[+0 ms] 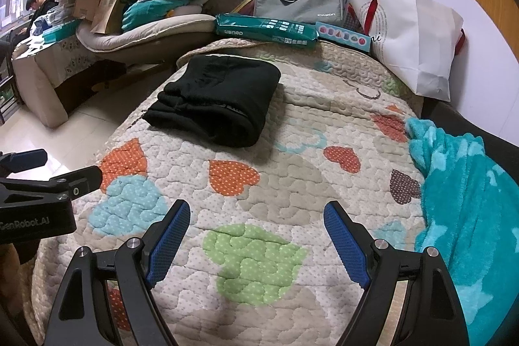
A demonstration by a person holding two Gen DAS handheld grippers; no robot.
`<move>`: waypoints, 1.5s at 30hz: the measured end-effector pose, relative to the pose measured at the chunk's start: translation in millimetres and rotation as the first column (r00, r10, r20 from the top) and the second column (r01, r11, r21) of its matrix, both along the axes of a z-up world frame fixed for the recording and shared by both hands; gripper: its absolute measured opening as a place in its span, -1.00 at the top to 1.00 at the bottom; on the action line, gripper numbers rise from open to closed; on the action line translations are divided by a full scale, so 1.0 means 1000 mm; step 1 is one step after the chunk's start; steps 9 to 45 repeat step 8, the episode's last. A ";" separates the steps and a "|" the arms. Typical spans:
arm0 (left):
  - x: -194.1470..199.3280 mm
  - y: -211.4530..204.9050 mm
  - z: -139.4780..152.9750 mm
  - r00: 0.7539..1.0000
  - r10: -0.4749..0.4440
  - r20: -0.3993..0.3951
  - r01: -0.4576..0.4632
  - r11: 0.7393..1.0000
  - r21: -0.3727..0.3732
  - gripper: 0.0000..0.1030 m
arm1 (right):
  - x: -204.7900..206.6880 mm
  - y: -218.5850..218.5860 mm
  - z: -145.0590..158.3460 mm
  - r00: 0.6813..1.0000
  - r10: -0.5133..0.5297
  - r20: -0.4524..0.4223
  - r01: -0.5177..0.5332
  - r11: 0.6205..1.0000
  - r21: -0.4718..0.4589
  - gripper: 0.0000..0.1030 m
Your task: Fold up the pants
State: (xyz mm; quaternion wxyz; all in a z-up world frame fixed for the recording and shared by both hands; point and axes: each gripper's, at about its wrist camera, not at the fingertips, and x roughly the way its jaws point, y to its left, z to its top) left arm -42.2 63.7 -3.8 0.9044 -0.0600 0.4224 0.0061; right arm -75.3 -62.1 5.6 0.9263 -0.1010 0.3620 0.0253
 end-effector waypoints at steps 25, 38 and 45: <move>0.005 0.010 0.001 1.000 0.013 -0.007 -0.013 1.000 -0.007 -0.99 | -0.006 0.000 0.008 1.000 0.010 0.021 -0.010 1.000 0.016 -0.71; 0.005 0.010 0.001 1.000 0.013 -0.007 -0.013 1.000 -0.007 -0.99 | -0.006 0.000 0.008 1.000 0.010 0.021 -0.010 1.000 0.016 -0.71; 0.005 0.010 0.001 1.000 0.013 -0.007 -0.013 1.000 -0.007 -0.99 | -0.006 0.000 0.008 1.000 0.010 0.021 -0.010 1.000 0.016 -0.71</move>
